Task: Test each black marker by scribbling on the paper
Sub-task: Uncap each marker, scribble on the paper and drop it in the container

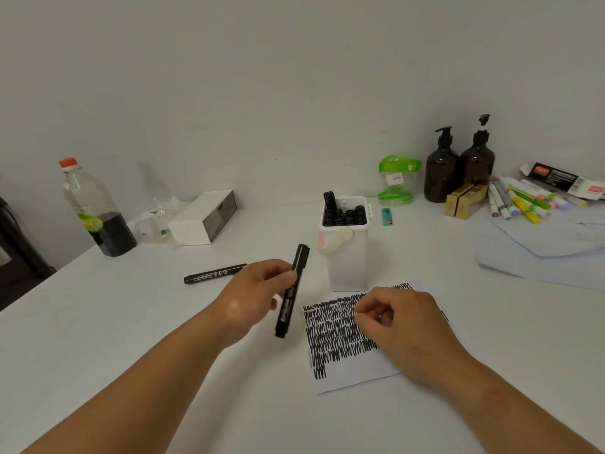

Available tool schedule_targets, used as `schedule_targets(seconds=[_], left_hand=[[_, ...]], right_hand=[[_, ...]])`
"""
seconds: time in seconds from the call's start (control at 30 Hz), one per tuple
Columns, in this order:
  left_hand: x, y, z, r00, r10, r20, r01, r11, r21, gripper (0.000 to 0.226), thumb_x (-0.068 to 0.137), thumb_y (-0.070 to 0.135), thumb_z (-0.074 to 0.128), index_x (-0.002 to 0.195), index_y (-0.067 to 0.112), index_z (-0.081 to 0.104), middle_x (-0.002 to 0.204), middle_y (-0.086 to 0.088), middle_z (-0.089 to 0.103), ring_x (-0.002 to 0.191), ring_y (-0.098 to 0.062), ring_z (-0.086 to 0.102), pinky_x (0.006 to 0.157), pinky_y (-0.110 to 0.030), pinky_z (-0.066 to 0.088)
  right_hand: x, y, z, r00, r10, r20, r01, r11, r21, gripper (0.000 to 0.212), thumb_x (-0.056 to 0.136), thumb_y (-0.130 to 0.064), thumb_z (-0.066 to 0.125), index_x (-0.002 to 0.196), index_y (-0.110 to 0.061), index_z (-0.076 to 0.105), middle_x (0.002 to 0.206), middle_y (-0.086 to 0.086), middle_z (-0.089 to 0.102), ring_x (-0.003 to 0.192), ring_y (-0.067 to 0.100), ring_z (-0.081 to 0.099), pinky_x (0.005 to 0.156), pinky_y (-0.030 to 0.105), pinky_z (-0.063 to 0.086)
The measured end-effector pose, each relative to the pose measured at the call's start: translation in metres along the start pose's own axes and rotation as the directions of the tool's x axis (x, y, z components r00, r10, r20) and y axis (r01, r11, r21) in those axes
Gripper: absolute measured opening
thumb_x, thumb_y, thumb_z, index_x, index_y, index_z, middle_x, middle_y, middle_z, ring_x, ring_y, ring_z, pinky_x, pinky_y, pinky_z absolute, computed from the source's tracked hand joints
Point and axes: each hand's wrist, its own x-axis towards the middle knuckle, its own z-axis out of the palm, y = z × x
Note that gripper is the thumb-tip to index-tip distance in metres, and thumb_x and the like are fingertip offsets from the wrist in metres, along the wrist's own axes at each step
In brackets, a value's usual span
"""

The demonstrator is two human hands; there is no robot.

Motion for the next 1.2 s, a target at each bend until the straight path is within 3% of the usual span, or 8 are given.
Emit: schedule_targets(seconds=[0.23, 0.37, 0.63, 0.7, 0.77, 0.87, 1.03, 1.2], left_hand=[[-0.017, 0.0, 0.039, 0.977, 0.027, 0.21, 0.093, 0.837, -0.54, 0.018, 0.096, 0.019, 0.058, 0.108, 0.011, 0.069, 0.085, -0.004, 0.068, 0.074, -0.015, 0.063, 0.07, -0.034, 0.044], [-0.021, -0.012, 0.051, 0.976, 0.054, 0.213, 0.098, 0.762, -0.64, 0.017, 0.094, 0.016, 0.062, 0.11, 0.012, 0.068, 0.1, -0.013, 0.065, 0.083, -0.02, 0.062, 0.07, -0.032, 0.049], [-0.023, -0.024, 0.031, 0.977, 0.073, 0.201, 0.08, 0.745, -0.662, 0.022, 0.079, 0.003, 0.066, 0.1, 0.009, 0.068, 0.09, -0.014, 0.06, 0.079, -0.025, 0.06, 0.066, -0.032, 0.05], [-0.024, -0.025, 0.028, 0.989, 0.085, 0.119, -0.004, 0.827, -0.562, 0.022, 0.077, 0.007, 0.069, 0.099, 0.012, 0.068, 0.089, -0.011, 0.065, 0.078, -0.024, 0.062, 0.068, -0.03, 0.052], [-0.026, -0.028, 0.028, 0.988, 0.152, -0.008, -0.151, 0.974, -0.17, 0.023, 0.075, 0.022, 0.075, 0.097, 0.024, 0.068, 0.088, 0.001, 0.07, 0.078, -0.018, 0.066, 0.07, -0.028, 0.054], [-0.031, -0.031, 0.035, 0.928, 0.371, 0.035, -0.362, 0.875, 0.322, 0.016, 0.081, 0.033, 0.074, 0.095, 0.033, 0.067, 0.085, 0.013, 0.068, 0.077, -0.01, 0.063, 0.072, -0.027, 0.053], [-0.036, -0.024, 0.043, 0.851, 0.473, 0.229, -0.525, 0.752, 0.398, 0.022, 0.1, 0.02, 0.055, 0.118, 0.027, 0.064, 0.098, 0.014, 0.067, 0.088, -0.007, 0.059, 0.077, -0.018, 0.046], [-0.043, -0.018, 0.055, 0.825, 0.463, 0.324, -0.563, 0.724, 0.399, 0.024, 0.106, 0.026, 0.043, 0.115, 0.01, 0.059, 0.088, 0.004, 0.062, 0.076, -0.012, 0.053, 0.073, -0.031, 0.046]], right_hand=[[-0.003, -0.009, -0.001, 0.994, -0.028, 0.106, 0.011, 0.988, 0.155, 0.007, 0.086, -0.041, 0.074, 0.084, -0.035, 0.075, 0.077, -0.016, 0.075, 0.072, 0.005, 0.069, 0.066, 0.013, 0.05], [-0.004, -0.01, 0.001, 0.983, -0.033, 0.182, 0.003, 0.987, 0.162, 0.032, 0.08, -0.058, 0.067, 0.096, -0.03, 0.067, 0.078, -0.01, 0.077, 0.07, 0.017, 0.068, 0.071, 0.033, 0.053], [0.002, -0.002, -0.005, 0.992, 0.033, 0.123, -0.058, 0.977, 0.207, 0.017, 0.082, -0.031, 0.083, 0.093, -0.04, 0.073, 0.087, -0.018, 0.078, 0.08, 0.004, 0.072, 0.07, 0.015, 0.051], [0.001, -0.001, -0.006, 0.992, 0.056, 0.115, -0.078, 0.976, 0.204, 0.022, 0.08, -0.029, 0.084, 0.094, -0.042, 0.074, 0.087, -0.02, 0.077, 0.081, 0.002, 0.072, 0.072, 0.015, 0.05], [0.002, -0.001, -0.007, 0.992, 0.074, 0.101, -0.093, 0.976, 0.195, 0.025, 0.078, -0.027, 0.086, 0.094, -0.044, 0.076, 0.087, -0.02, 0.078, 0.082, 0.002, 0.072, 0.076, 0.02, 0.053], [0.003, -0.003, -0.011, 0.987, 0.114, 0.112, -0.143, 0.944, 0.297, 0.023, 0.077, -0.018, 0.087, 0.091, -0.035, 0.08, 0.085, -0.008, 0.079, 0.078, 0.009, 0.074, 0.078, 0.029, 0.058], [0.0, -0.015, -0.007, 0.974, 0.124, 0.191, -0.214, 0.79, 0.575, 0.015, 0.074, -0.014, 0.085, 0.086, -0.021, 0.077, 0.06, -0.002, 0.063, 0.049, 0.008, 0.053, 0.047, 0.017, 0.041], [-0.005, -0.027, 0.005, 0.969, 0.101, 0.227, -0.224, 0.746, 0.627, 0.013, 0.072, -0.021, 0.077, 0.084, -0.017, 0.072, 0.057, 0.006, 0.056, 0.049, 0.016, 0.048, 0.042, 0.023, 0.036]])
